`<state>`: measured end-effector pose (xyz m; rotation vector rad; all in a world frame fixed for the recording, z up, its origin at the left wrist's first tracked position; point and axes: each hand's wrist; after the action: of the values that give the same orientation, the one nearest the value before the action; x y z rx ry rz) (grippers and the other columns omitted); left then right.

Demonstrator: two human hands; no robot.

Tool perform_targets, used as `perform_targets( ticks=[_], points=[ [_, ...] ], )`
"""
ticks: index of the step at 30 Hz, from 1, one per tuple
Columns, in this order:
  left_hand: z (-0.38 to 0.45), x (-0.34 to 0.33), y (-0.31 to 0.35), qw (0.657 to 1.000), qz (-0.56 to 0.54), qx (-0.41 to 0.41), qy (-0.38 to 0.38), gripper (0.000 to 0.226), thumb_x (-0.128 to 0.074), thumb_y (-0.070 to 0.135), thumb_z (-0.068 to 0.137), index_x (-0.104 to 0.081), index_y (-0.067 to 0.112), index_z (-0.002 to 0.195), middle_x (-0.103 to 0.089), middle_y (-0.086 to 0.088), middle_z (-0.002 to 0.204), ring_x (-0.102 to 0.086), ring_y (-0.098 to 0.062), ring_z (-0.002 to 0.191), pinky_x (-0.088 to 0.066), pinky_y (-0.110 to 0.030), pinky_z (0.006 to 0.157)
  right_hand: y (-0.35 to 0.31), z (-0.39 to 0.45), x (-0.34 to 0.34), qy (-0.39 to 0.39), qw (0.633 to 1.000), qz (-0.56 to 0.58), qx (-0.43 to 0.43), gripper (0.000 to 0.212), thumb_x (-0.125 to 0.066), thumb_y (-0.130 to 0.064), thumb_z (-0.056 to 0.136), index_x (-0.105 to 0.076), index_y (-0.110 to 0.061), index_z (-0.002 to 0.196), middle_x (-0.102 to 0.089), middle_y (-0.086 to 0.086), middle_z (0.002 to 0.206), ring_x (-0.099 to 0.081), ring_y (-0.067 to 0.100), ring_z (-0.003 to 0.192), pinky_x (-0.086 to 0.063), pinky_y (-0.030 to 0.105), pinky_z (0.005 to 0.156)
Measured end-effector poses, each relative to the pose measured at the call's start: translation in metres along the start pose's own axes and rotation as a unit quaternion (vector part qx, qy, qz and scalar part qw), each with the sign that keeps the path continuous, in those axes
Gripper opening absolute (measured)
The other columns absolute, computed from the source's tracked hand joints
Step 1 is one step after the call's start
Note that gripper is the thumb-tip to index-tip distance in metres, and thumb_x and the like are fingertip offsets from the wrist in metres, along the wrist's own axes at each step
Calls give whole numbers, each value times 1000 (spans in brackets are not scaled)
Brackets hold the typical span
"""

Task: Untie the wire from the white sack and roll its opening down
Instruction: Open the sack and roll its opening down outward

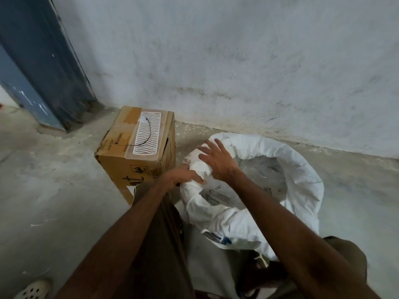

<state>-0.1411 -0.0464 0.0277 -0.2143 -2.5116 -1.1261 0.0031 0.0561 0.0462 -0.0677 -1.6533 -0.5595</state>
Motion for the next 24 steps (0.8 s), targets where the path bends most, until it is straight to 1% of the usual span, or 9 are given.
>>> perform_targets(
  ticks=[2,6,9,11,14,17,19,21,24],
  points=[
    [2,10,-3,998,33,-42,17,112,-93,59,51,-45,18,144,-53,0,144,-57,-23,120,-49,-36,96,3,10,7,-32,999,-31,19,51,-76,-25,79,-61,-21,127,-63,6,135,-49,25,136,-7,50,125],
    [-4,13,3,965,197,-103,138,122,-85,67,58,-29,16,154,-36,-12,158,-41,-34,141,-40,-46,112,7,14,14,-28,999,-15,0,33,-67,-17,82,-65,-18,115,-72,7,111,-64,26,110,-30,40,112],
    [-5,1,17,965,187,-133,126,115,-87,71,41,-51,21,138,-58,-7,140,-60,-24,121,-51,-39,98,8,14,28,-2,1000,16,2,34,-69,-15,81,-66,-19,114,-73,6,107,-67,27,105,-39,40,99],
    [-2,-10,23,972,150,-115,136,107,-91,66,37,-60,21,129,-65,1,128,-64,-19,110,-52,-30,88,14,12,38,-9,1000,18,-2,36,-68,-17,82,-64,-20,118,-73,3,110,-67,26,106,-39,39,97],
    [-9,-19,31,979,108,-107,135,89,-98,39,47,-64,12,125,-67,-3,122,-64,-21,109,-52,-29,86,24,-1,38,-21,998,62,-20,56,-73,-13,79,-53,-20,130,-66,2,122,-65,25,110,-42,38,94],
    [-13,-16,37,987,96,-86,98,91,-96,25,53,-56,8,133,-61,-6,131,-58,-22,111,-49,-32,86,27,-11,34,-22,999,36,-25,75,-82,-16,70,-52,-22,138,-52,5,135,-57,23,115,-47,36,90],
    [-17,-10,43,992,85,-68,68,85,-92,15,61,-52,6,135,-57,-6,128,-52,-22,105,-44,-32,83,26,-10,34,-37,999,-8,-28,59,-79,-24,73,-60,-23,129,-55,3,132,-51,22,119,-42,37,98],
    [-22,-3,46,994,85,-55,50,81,-90,11,63,-52,6,134,-58,-7,130,-54,-23,104,-45,-32,86,23,-6,33,-46,998,-20,-35,39,-73,-26,79,-65,-23,116,-66,2,120,-57,22,114,-39,37,101],
    [-25,3,44,992,109,-46,43,91,-92,21,64,-47,9,142,-54,-7,140,-55,-28,120,-45,-33,97,20,-4,31,-56,997,2,-56,32,-68,-28,85,-63,-21,116,-69,4,113,-66,23,103,-47,37,94]
  ],
)
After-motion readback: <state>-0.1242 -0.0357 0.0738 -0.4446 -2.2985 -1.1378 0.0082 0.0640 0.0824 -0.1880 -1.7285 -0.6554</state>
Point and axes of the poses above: each hand's wrist, its own z-axis towards the middle knuckle, its own x-axis out of the back of the hand, y = z × x
